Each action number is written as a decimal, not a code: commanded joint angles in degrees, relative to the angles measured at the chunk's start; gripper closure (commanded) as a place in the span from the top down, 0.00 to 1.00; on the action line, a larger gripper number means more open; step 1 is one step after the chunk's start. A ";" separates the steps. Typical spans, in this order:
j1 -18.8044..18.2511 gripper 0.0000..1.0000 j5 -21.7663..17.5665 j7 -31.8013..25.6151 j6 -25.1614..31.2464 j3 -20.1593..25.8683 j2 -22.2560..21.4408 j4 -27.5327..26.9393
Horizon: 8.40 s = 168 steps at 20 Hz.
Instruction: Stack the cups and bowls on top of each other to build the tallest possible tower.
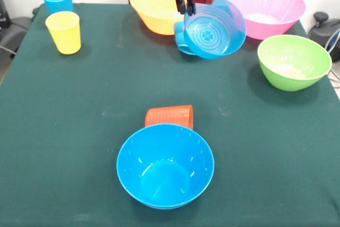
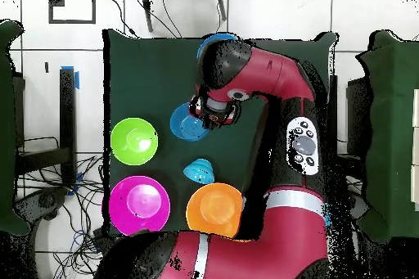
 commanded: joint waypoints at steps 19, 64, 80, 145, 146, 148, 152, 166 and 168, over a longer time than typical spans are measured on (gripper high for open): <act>-1.72 0.00 -0.83 2.70 0.60 5.44 10.67 -12.27; -0.07 0.00 -0.75 1.73 34.78 4.40 32.20 -59.25; 0.14 0.00 2.16 8.25 30.82 5.96 33.16 -59.54; -17.31 0.00 115.20 -28.99 10.02 -124.31 46.20 -66.82; -17.37 0.00 116.14 -28.94 10.65 -125.59 46.09 -66.68; -17.16 0.00 116.11 -28.89 10.69 -126.34 46.12 -66.49; -16.22 0.00 112.41 -27.77 8.55 -123.19 46.47 -66.48; -15.65 0.00 105.44 -25.58 10.98 -116.82 46.22 -66.77; -15.37 0.00 103.26 -25.41 10.14 -115.04 46.42 -66.85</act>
